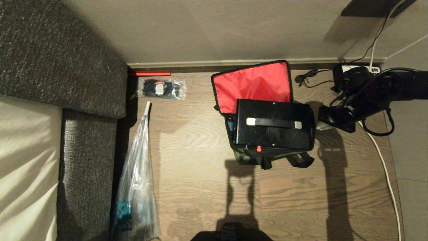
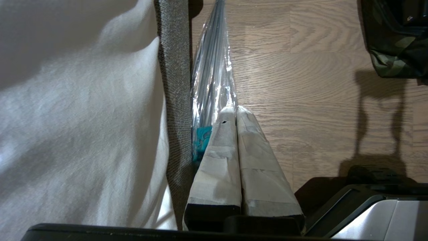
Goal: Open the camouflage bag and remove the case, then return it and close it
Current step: Close the top of the storage box
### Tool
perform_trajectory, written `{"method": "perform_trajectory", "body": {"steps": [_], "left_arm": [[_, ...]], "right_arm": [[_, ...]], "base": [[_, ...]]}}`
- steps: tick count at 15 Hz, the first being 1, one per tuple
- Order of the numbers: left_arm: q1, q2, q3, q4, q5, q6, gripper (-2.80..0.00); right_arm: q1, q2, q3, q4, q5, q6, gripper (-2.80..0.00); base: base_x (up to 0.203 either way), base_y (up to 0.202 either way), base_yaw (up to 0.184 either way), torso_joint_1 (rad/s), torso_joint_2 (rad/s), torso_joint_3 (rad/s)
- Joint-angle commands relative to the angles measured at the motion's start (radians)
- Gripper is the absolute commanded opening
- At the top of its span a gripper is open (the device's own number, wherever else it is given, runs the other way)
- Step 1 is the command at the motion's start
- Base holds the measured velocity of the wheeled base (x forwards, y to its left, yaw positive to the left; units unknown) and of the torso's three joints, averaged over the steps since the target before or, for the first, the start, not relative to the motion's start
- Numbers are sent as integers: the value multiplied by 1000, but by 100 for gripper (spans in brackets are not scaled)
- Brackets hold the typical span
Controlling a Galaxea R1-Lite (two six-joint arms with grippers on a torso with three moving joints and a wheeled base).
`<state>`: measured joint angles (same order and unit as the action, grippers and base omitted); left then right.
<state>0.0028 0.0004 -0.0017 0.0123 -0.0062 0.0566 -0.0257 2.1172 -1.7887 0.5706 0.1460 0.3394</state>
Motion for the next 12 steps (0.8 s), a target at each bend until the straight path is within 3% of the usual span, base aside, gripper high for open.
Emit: {"method": "perform_trajectory", "body": {"steps": [1,5,7,12], "left_arm": [[0,-2,0,0,0,0,-280],[0,-2,0,0,0,0,-280],[0,-2,0,0,0,1,-280],[0,-2,0,0,0,0,-280]], "right_arm": [[-16,-3,-24,65,16,-28,-280],[-16,3,-19,4,10,31,-280],[-7,11,-16,-3,13,117,-280],[15,31,32,-36,-3,132,-280]], "base": [[0,0,0,0,0,0],[0,0,0,0,0,0],[0,0,0,0,0,0],[0,0,0,0,0,0]]}}
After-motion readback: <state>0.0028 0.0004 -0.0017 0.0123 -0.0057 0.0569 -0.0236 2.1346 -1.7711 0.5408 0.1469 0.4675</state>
